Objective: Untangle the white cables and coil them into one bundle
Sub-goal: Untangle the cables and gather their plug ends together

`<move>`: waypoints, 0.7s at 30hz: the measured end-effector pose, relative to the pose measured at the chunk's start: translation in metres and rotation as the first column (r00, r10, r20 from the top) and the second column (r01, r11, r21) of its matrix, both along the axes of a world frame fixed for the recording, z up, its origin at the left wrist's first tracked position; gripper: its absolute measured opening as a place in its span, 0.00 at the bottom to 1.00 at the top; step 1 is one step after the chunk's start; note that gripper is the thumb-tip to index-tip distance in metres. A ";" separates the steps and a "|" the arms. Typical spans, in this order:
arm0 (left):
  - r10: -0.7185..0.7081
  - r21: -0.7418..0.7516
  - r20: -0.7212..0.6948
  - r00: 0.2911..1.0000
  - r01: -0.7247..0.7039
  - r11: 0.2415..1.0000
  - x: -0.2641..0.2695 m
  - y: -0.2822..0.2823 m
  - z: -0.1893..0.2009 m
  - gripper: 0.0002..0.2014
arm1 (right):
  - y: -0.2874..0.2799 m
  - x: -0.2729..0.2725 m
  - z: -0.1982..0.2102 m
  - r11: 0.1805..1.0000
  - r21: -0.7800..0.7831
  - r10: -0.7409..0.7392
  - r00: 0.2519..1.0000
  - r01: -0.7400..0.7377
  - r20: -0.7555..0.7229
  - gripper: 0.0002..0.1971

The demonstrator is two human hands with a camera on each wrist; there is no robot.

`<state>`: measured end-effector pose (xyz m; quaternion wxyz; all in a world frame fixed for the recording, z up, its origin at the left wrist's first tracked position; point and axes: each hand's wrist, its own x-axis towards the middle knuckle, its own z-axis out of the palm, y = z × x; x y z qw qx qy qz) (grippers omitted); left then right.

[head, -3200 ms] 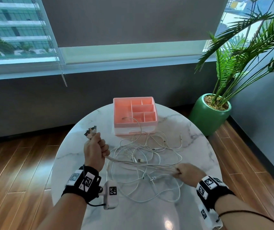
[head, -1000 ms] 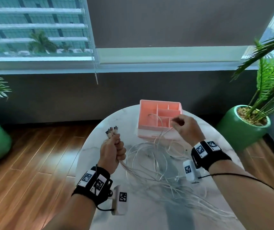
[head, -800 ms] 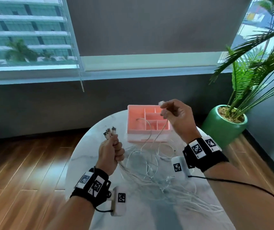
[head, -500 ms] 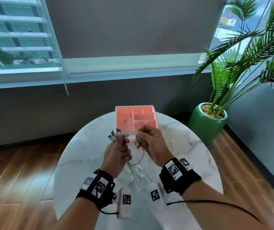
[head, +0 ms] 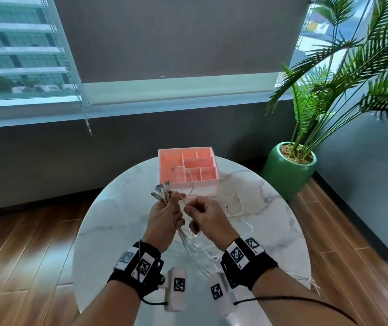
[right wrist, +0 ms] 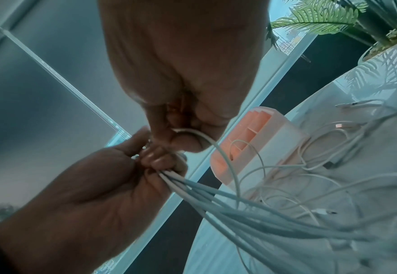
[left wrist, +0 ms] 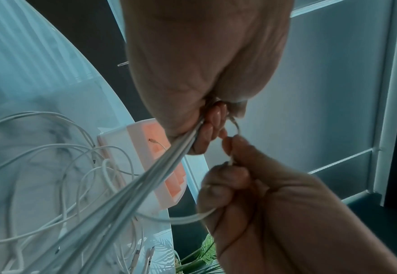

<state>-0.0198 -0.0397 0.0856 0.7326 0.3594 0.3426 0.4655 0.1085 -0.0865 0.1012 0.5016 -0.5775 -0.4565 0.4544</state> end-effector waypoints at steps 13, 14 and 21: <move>0.002 -0.061 0.008 1.000 -0.002 0.998 0.006 -0.005 0.004 0.18 | 0.004 -0.008 -0.003 0.992 0.126 -0.032 0.999 0.033 -0.006 0.06; -0.014 -0.054 -0.017 1.000 0.013 0.998 0.006 -0.006 0.004 0.18 | 0.004 -0.008 -0.006 0.992 0.124 -0.021 0.999 0.016 0.045 0.06; 0.126 -0.016 -0.089 0.988 -0.128 0.992 0.003 0.001 -0.004 0.16 | 0.004 0.003 -0.012 0.988 0.126 0.030 0.919 -0.086 0.393 0.09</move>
